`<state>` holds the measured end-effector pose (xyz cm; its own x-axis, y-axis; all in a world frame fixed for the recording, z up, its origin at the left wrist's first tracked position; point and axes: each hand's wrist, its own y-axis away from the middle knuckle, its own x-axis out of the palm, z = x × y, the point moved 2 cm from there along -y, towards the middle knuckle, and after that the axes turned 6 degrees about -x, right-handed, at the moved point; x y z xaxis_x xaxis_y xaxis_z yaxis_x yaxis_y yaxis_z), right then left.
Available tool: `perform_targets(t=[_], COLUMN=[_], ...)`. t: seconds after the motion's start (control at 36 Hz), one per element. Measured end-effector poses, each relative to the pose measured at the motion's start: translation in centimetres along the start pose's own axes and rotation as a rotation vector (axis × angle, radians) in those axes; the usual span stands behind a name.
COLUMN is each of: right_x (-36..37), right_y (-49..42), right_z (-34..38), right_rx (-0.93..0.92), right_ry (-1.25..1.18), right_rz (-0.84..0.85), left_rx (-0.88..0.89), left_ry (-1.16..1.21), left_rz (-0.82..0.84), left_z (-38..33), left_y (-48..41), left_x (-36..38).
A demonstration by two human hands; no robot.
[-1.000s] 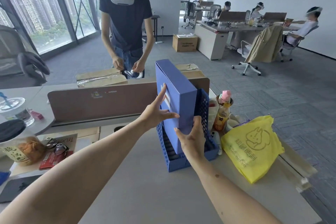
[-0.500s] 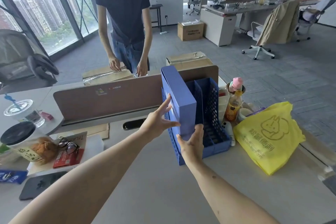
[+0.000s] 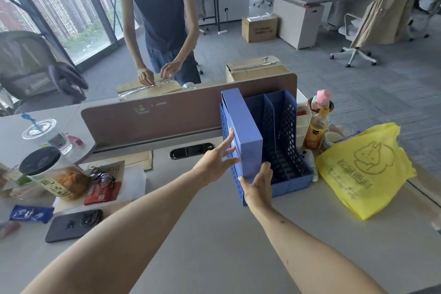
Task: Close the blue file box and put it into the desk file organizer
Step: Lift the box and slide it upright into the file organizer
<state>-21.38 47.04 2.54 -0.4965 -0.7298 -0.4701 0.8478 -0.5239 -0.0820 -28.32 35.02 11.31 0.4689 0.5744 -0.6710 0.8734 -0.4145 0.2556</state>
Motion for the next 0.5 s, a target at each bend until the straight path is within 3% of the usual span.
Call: perform_targets(t=[0.22, 0.5], right_x=[-0.3, -3.1], right_y=[-0.1, -1.3], right_z=[0.0, 0.4], right_rx=[0.047, 0.127], right_ry=[0.084, 0.168], right_rz=[0.024, 0.276], left_rx=[-0.048, -0.065], left_ry=[0.008, 0.061], left_rz=[0.063, 0.01], left_z=[-0.2, 0.3], left_y=[0.8, 1.6], left_x=[0.5, -0.8])
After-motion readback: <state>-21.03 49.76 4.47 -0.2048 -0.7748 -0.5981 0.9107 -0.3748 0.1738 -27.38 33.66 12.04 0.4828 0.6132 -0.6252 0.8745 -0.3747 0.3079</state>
